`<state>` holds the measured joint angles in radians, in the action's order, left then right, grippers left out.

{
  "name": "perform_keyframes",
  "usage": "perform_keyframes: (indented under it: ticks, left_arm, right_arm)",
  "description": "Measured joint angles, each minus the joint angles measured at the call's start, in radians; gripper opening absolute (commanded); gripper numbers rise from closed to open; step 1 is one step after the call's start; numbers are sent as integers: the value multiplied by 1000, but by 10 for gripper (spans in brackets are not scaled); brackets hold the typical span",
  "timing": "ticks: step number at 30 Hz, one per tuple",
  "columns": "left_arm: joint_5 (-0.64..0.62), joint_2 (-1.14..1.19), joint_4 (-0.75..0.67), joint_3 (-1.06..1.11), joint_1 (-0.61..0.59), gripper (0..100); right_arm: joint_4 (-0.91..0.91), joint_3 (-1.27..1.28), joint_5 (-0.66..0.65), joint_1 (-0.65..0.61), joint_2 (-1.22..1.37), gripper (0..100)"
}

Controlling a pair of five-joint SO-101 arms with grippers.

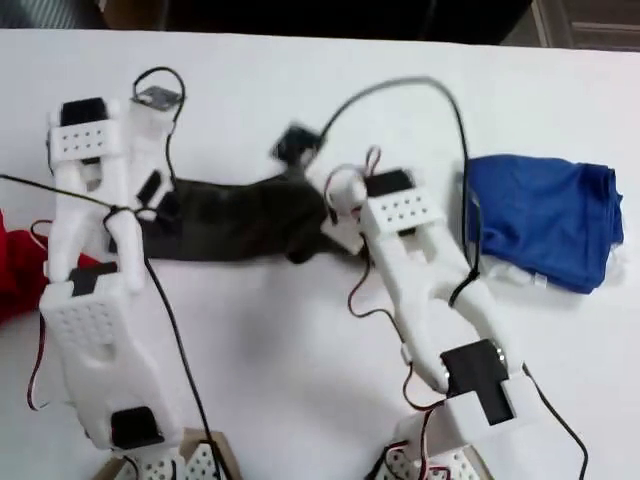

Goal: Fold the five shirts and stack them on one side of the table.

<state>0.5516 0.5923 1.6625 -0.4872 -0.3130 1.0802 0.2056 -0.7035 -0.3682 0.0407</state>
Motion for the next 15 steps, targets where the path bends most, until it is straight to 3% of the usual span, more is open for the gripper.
perform_keyframes:
  ticks: [7, 11, 15]
  left_arm:
    - [-2, 37, -313, 258, 3, 260]
    - [-58, 68, -359, 222, -31, 260]
    - [-207, 150, -384, 80, -81, 260]
  right_arm:
    - [-2, -158, 40, 0, 28, 20]
    - [-83, -158, 46, 11, 130, 20]
    - [-176, -158, 143, 40, 269, 20]
